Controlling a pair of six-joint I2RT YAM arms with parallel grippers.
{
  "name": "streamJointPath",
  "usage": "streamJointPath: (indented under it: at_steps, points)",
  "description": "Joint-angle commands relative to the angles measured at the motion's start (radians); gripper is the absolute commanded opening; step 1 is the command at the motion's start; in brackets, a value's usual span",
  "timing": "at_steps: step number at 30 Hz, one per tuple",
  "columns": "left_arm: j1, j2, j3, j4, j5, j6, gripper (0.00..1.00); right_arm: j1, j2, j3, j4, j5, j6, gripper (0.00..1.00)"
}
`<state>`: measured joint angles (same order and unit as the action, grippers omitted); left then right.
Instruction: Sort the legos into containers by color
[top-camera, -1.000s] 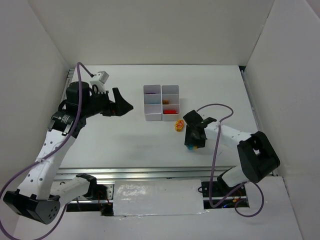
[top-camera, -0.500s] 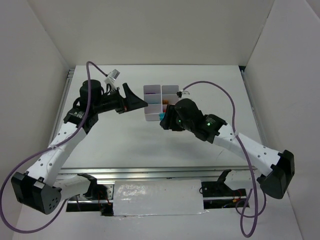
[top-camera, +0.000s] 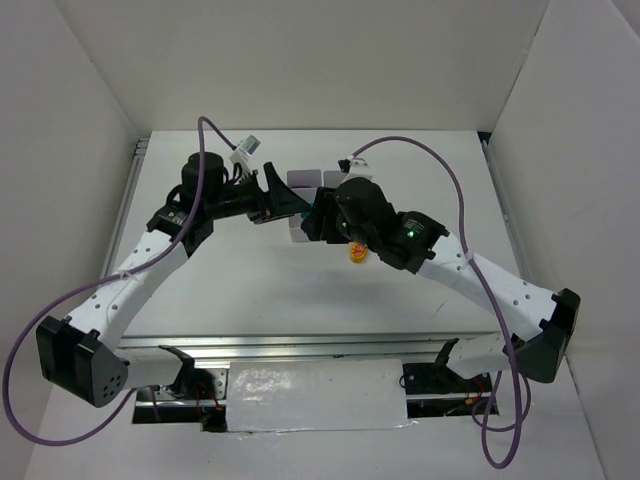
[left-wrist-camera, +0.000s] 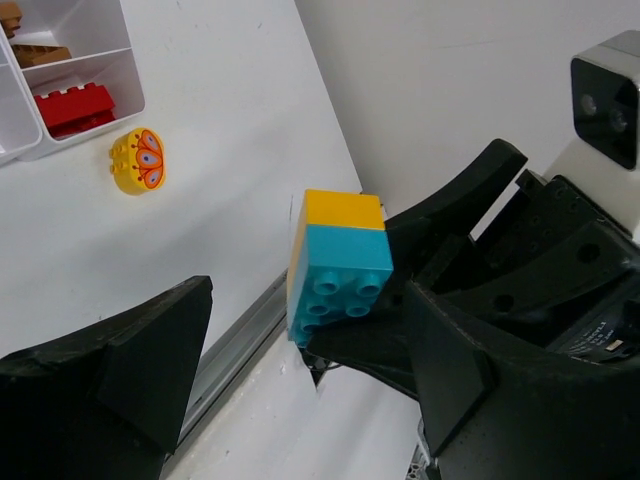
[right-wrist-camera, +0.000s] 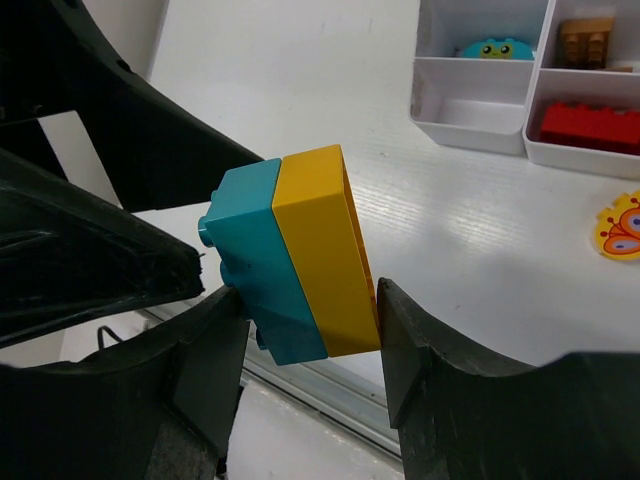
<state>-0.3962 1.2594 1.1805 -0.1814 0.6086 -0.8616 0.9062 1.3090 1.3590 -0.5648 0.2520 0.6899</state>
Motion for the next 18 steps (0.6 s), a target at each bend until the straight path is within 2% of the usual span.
streamJointPath:
  at_steps: [1,6,11,15,16,17,18]
  points:
    - [-0.01,0.003,0.036,0.074,0.02,-0.022,0.89,0.013,0.025,0.058,-0.05,0.035,-0.013,0.0]
    - [-0.021,0.029,0.03,0.086,0.04,-0.03,0.87,0.013,0.05,0.086,-0.05,0.017,-0.032,0.0]
    - [-0.03,0.055,0.036,0.083,0.052,-0.028,0.7,0.013,0.041,0.088,-0.027,0.016,-0.027,0.0]
    - [-0.039,0.066,0.033,0.083,0.063,-0.03,0.7,0.013,0.041,0.106,-0.024,0.029,-0.036,0.0]
    - [-0.043,0.07,0.033,0.086,0.066,-0.03,0.64,0.013,0.041,0.109,-0.023,0.027,-0.038,0.0]
    - [-0.044,0.072,0.031,0.094,0.072,-0.03,0.53,0.013,0.042,0.111,-0.021,0.024,-0.041,0.0]
    - [-0.046,0.077,0.036,0.102,0.083,-0.031,0.3,0.013,0.042,0.115,-0.017,0.02,-0.043,0.0]
